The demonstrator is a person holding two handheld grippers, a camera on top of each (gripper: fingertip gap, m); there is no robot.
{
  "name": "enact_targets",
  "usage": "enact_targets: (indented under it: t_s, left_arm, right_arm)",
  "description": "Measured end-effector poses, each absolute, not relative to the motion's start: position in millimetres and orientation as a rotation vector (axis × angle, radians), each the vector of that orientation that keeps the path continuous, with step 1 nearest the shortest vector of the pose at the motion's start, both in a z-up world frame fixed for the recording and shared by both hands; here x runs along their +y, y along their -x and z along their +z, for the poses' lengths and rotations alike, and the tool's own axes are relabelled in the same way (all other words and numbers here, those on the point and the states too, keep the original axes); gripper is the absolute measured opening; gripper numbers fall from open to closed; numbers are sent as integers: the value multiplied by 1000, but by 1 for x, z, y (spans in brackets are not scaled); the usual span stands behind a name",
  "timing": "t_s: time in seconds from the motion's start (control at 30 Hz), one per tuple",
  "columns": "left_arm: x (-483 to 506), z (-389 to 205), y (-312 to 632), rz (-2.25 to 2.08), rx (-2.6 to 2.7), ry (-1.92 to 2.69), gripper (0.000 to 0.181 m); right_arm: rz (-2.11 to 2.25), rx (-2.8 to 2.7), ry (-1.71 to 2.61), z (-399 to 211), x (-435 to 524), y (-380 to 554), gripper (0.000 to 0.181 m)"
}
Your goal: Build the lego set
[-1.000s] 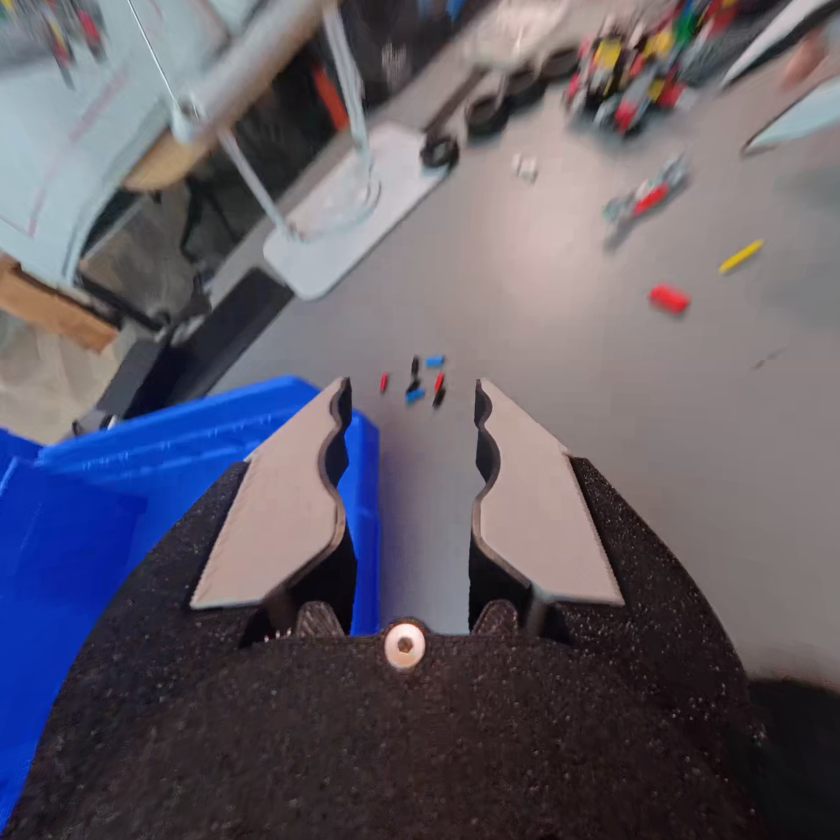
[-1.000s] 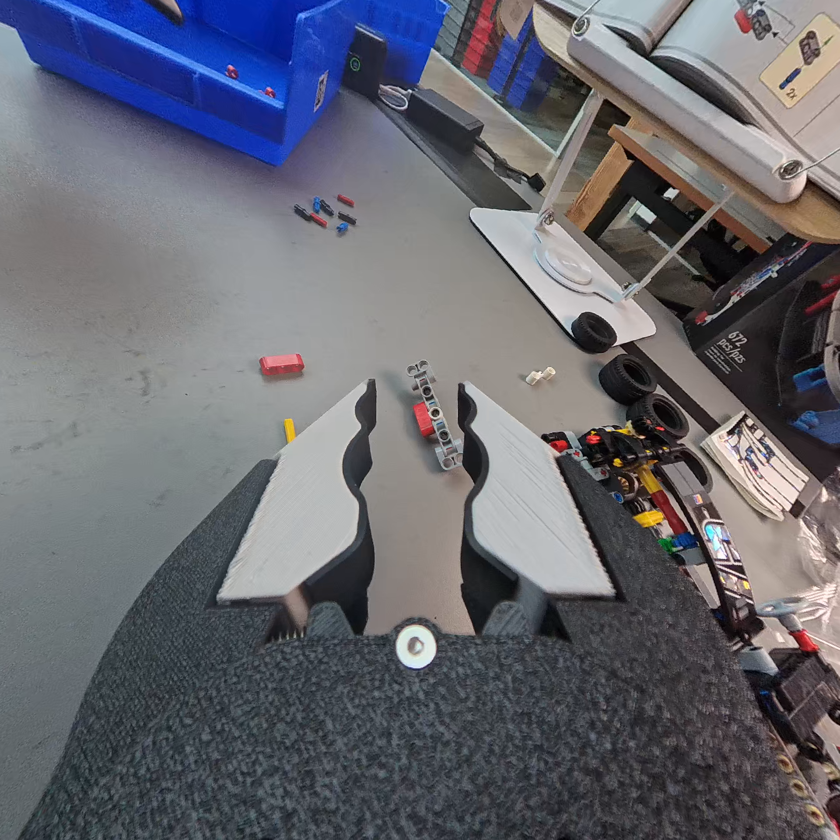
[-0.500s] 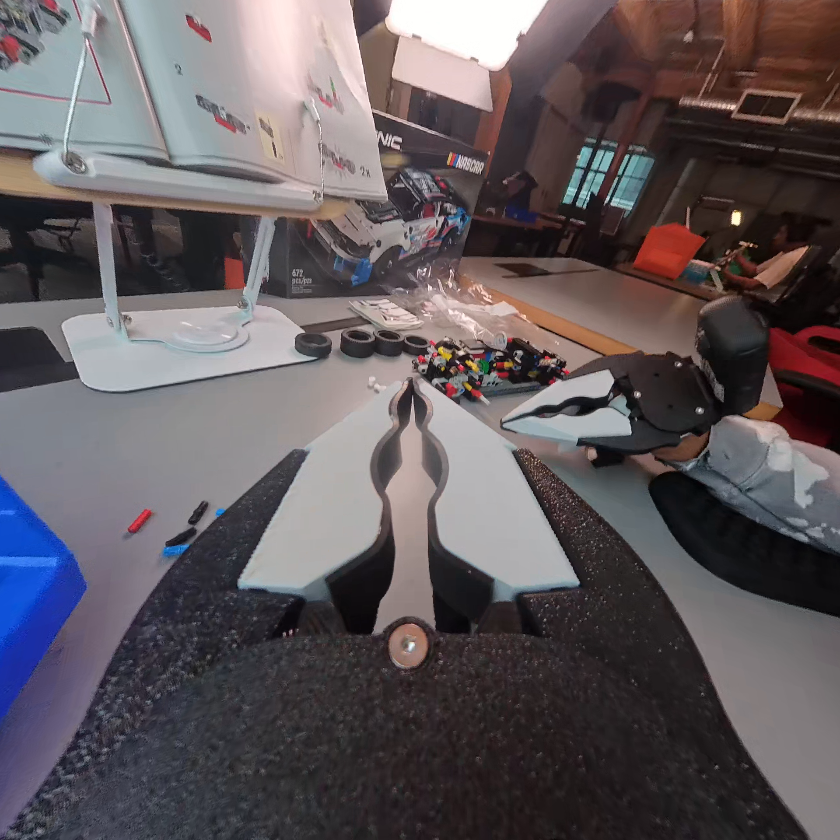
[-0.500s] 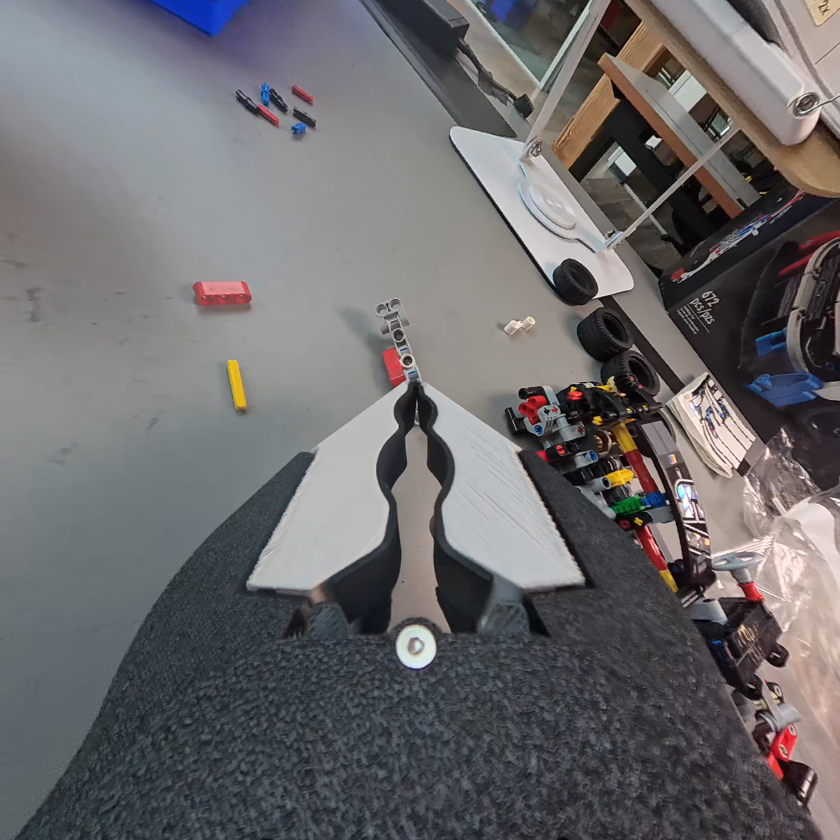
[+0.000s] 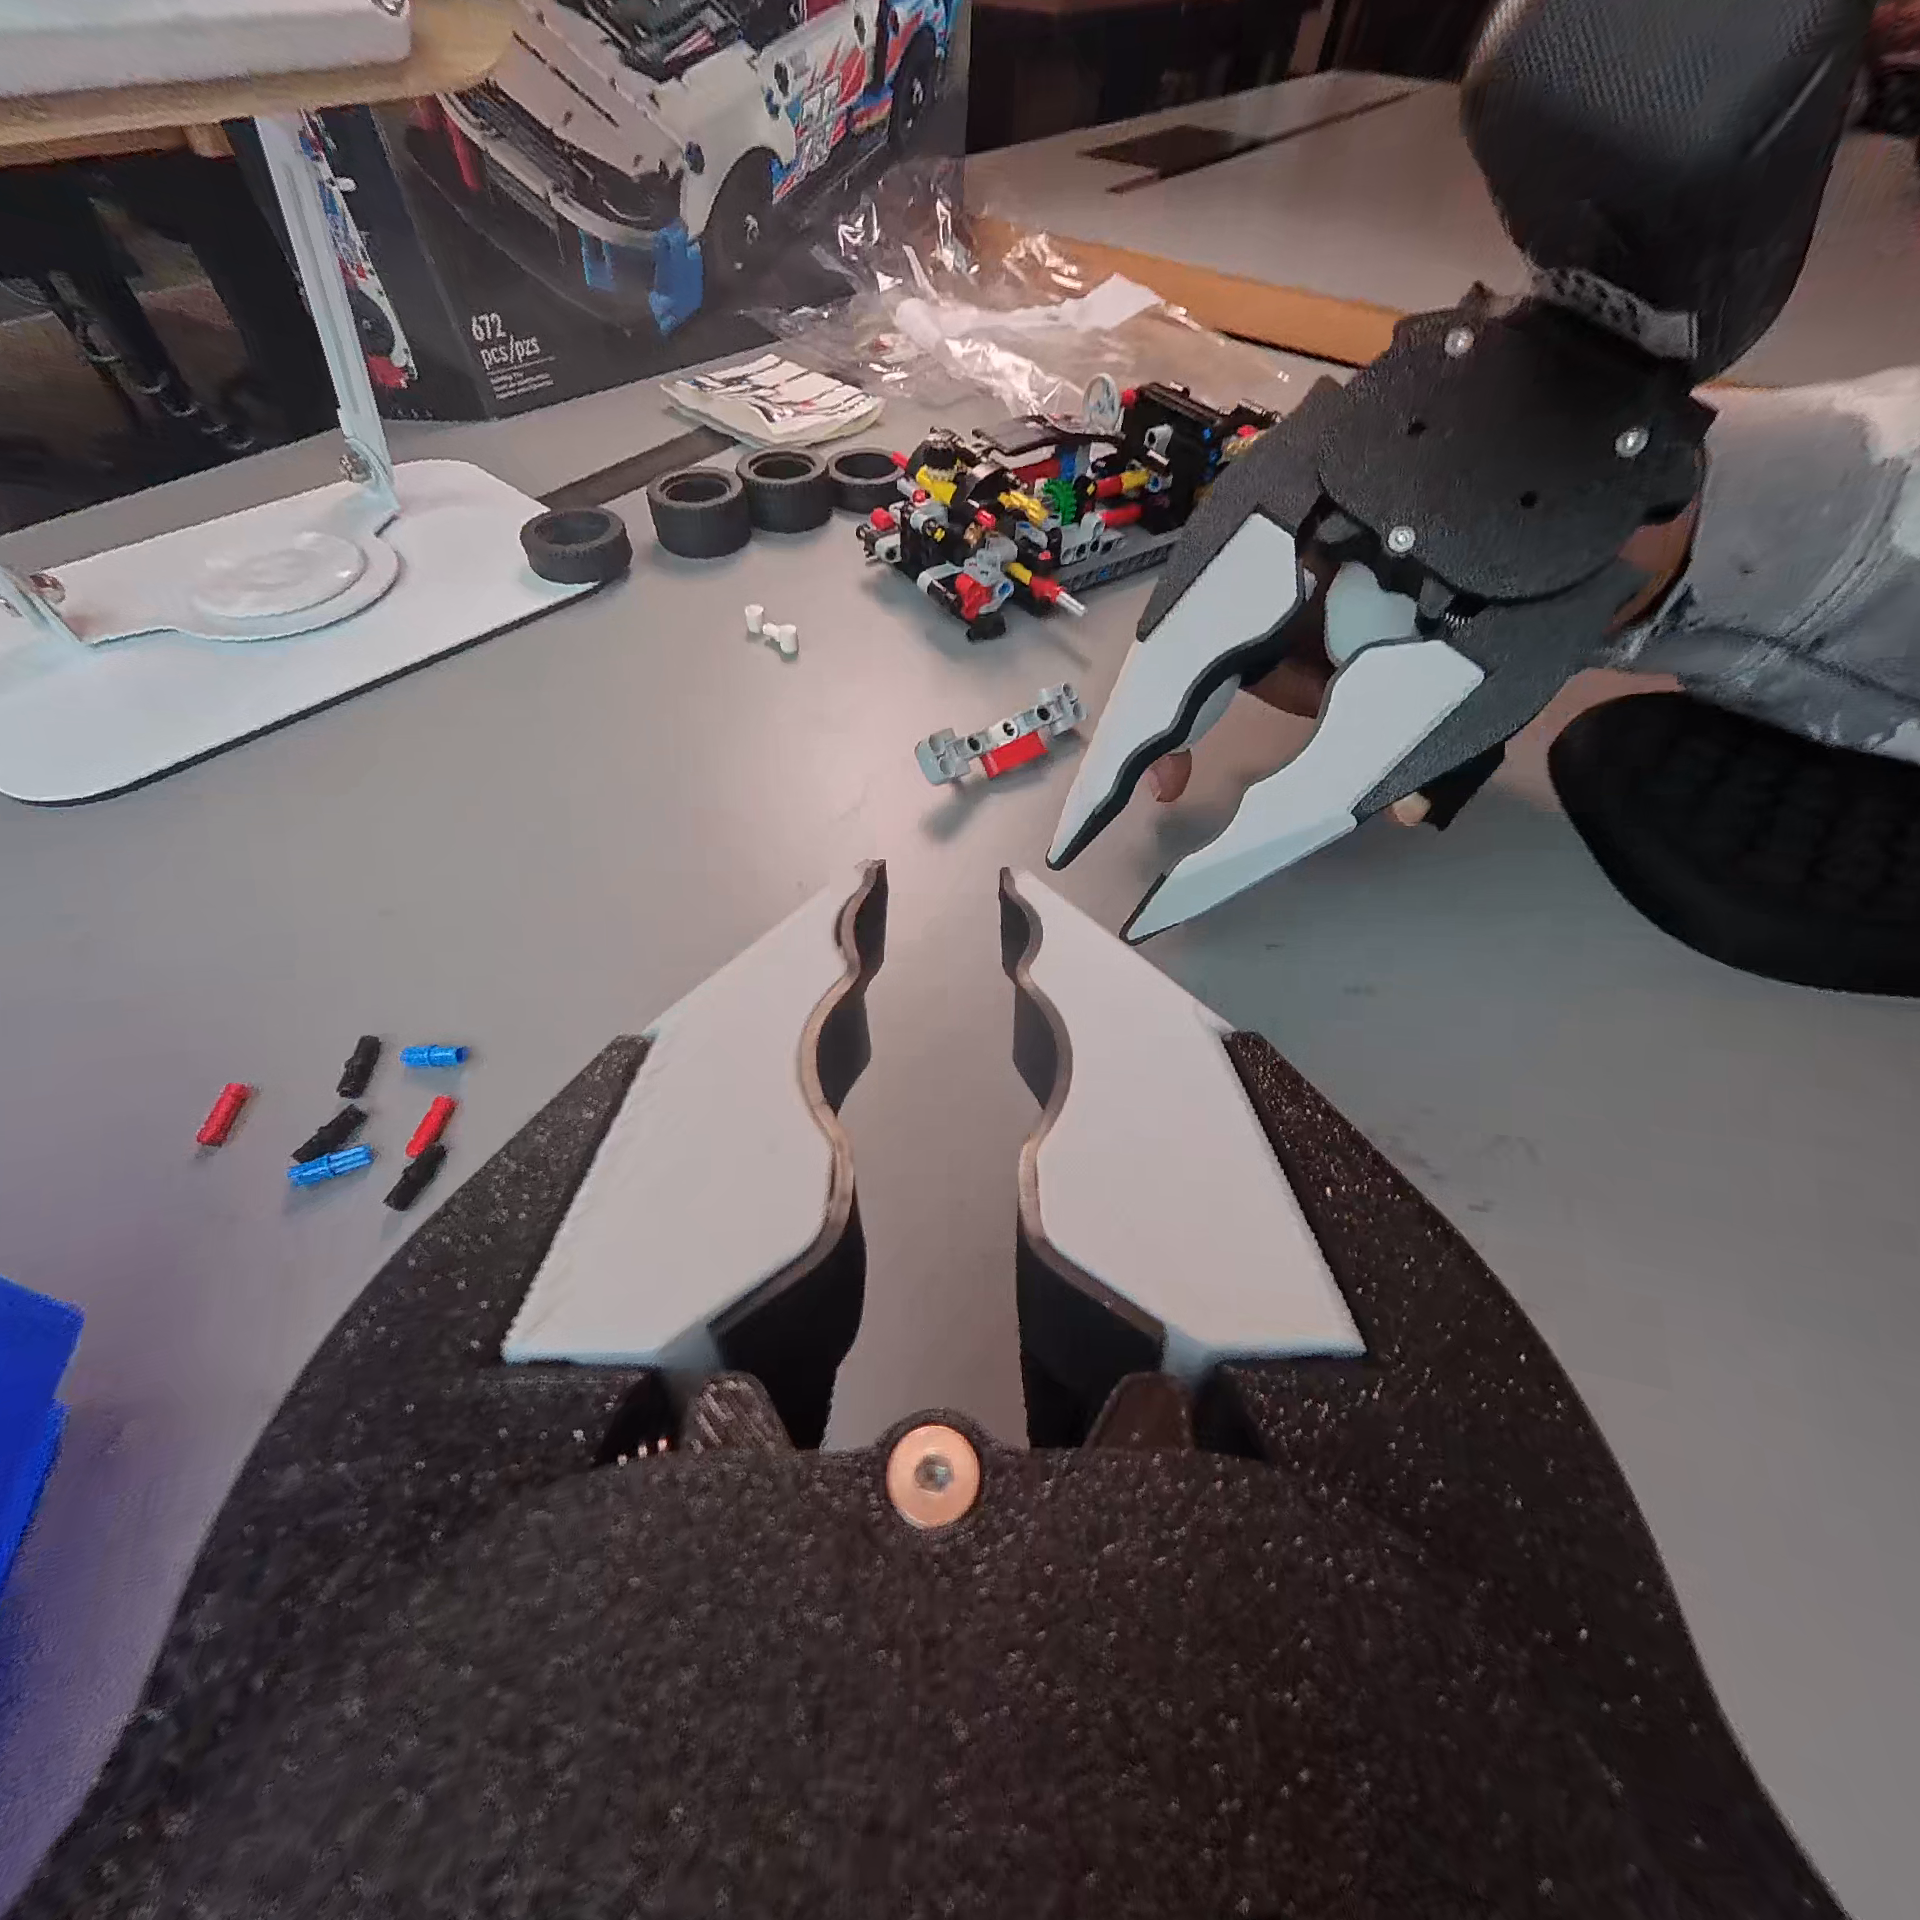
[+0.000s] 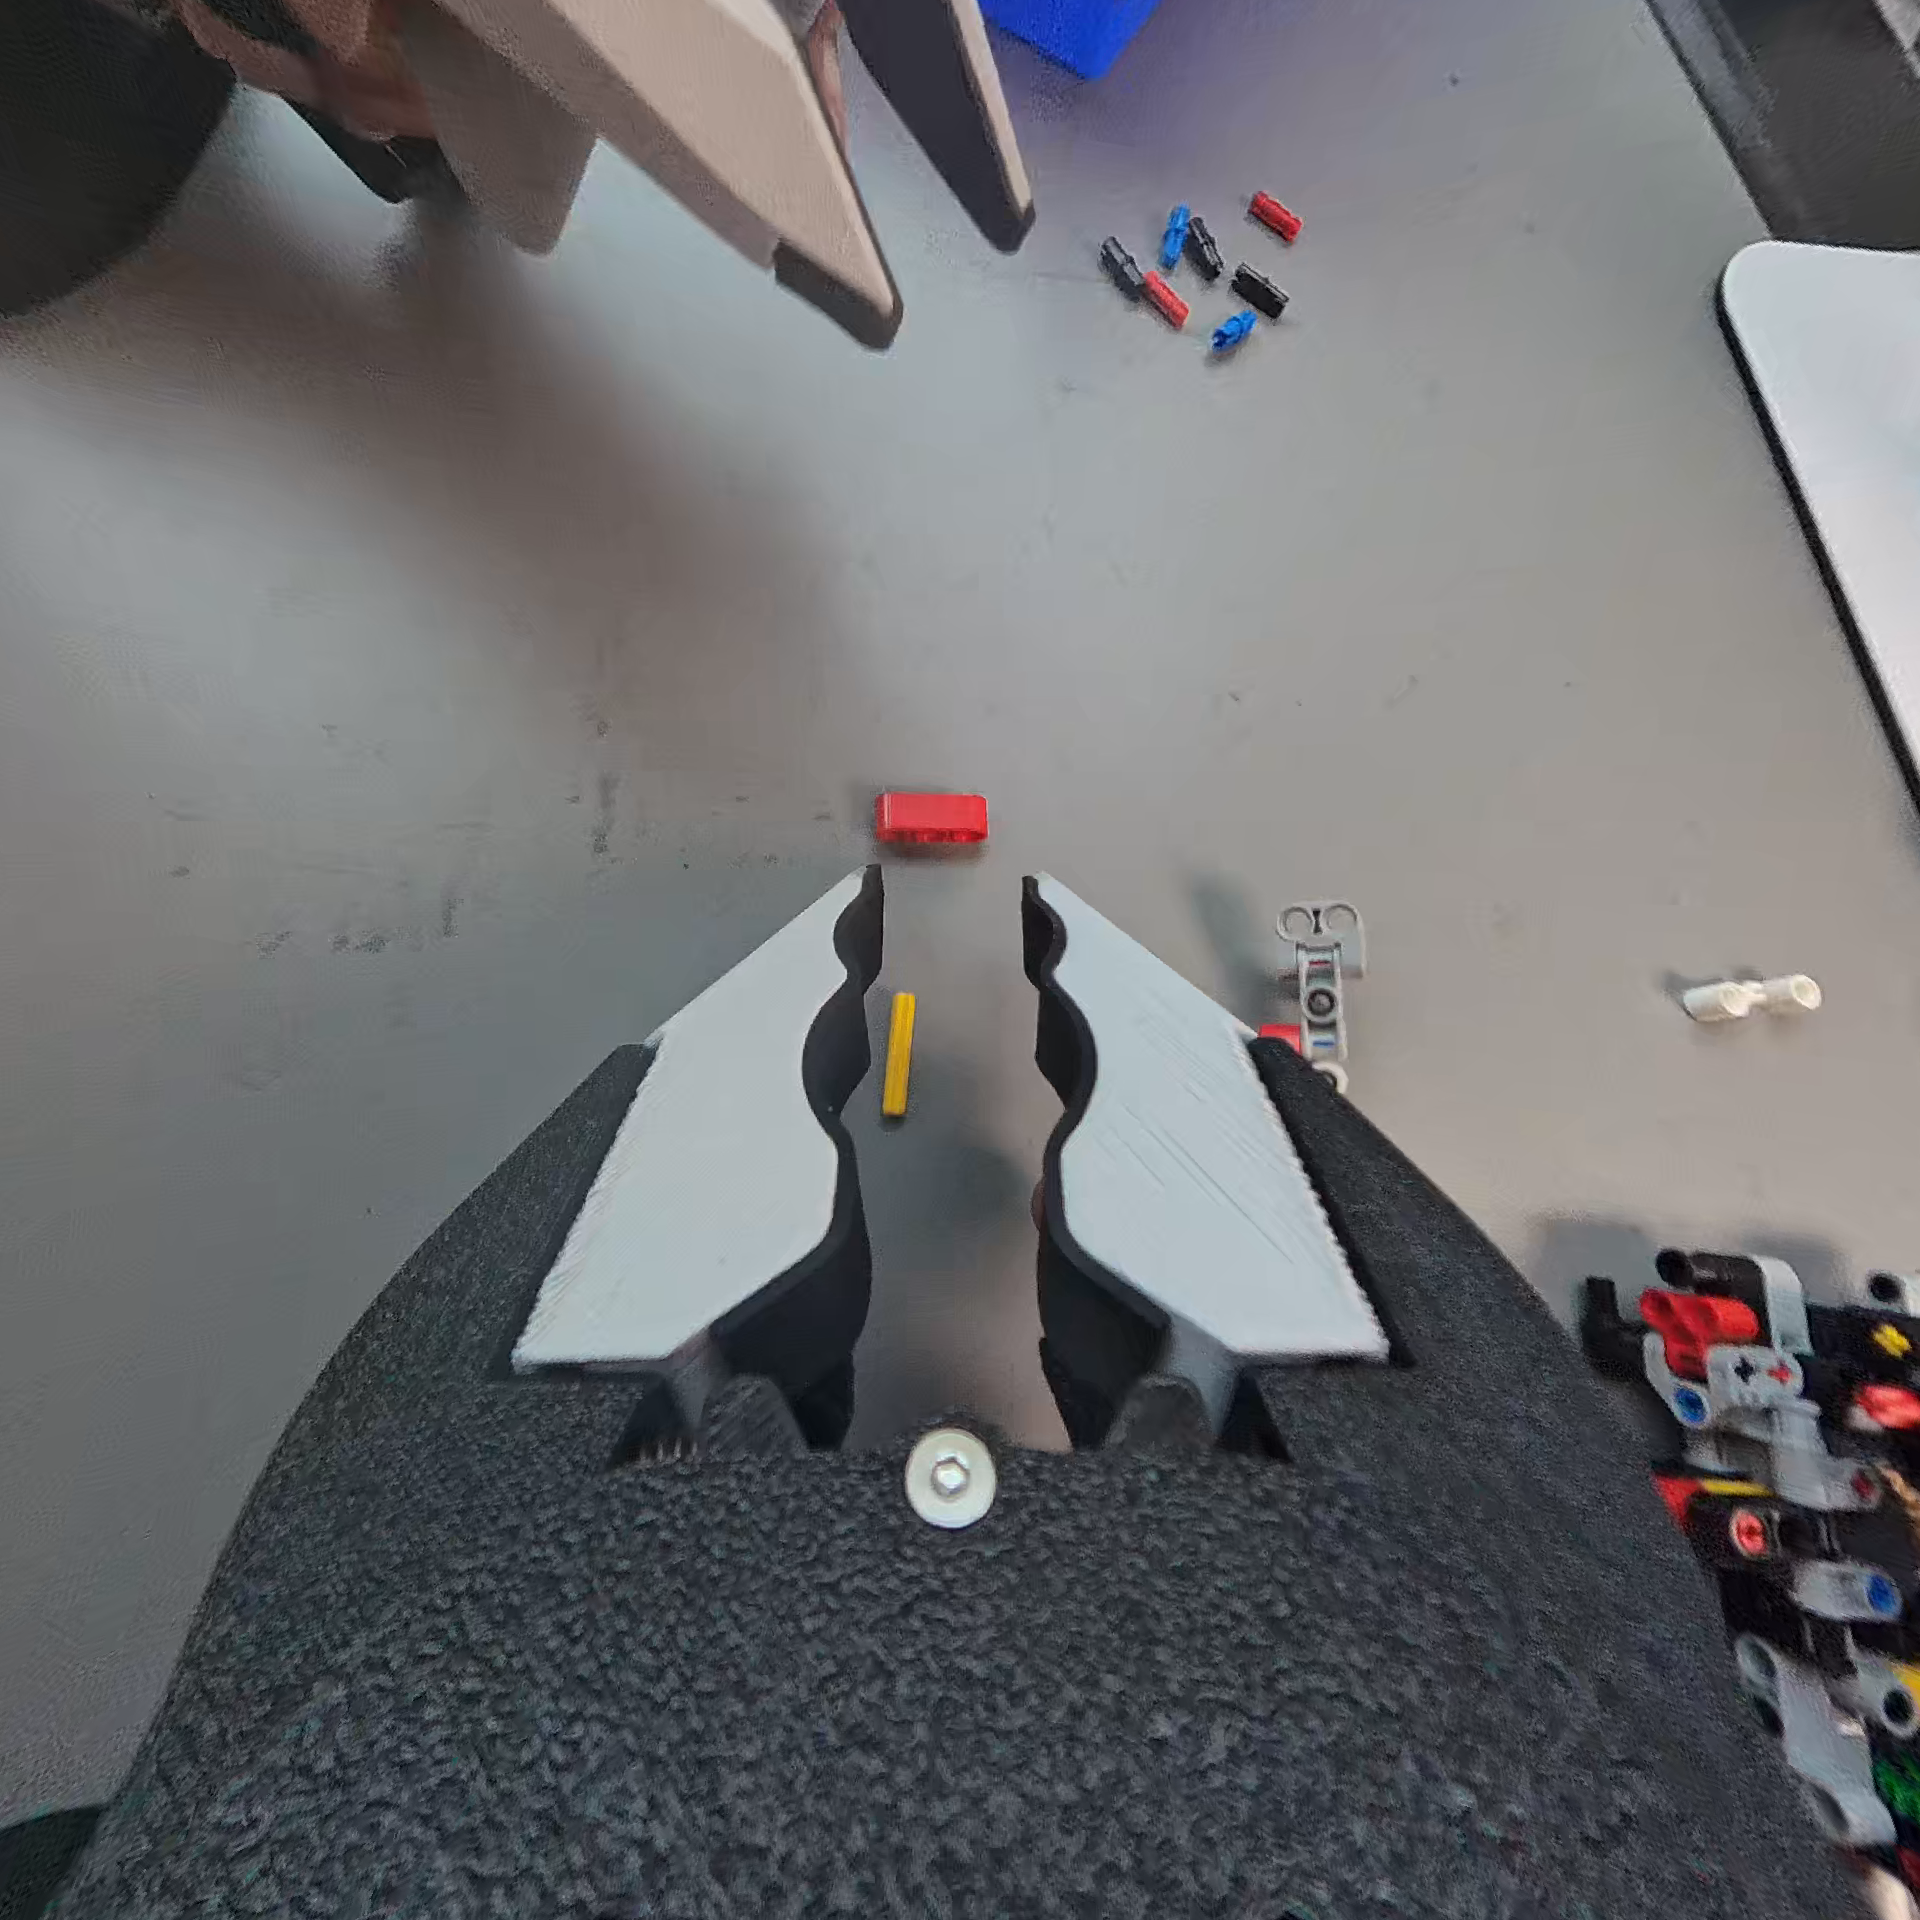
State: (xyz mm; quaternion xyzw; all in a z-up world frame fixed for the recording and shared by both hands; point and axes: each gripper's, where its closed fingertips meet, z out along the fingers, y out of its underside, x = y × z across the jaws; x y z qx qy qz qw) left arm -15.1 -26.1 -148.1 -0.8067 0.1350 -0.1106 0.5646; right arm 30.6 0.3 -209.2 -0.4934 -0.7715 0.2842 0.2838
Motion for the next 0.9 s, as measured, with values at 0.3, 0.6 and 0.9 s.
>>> enact_targets:
  t_s: [0.3,0.6,0.9]
  left_arm:
    - [-30,-156,21,-261,310,1953,20]
    - [-46,-108,-17,-1131,58,1742,31]
    - [-41,-109,22,-503,235,1845,5]
  right_arm:
    - [739,-2137,1221,-210,-8,-12,20]
    - [673,-1707,601,-114,-46,-13,21]
    - [671,-1696,666,-111,-34,-15,24]
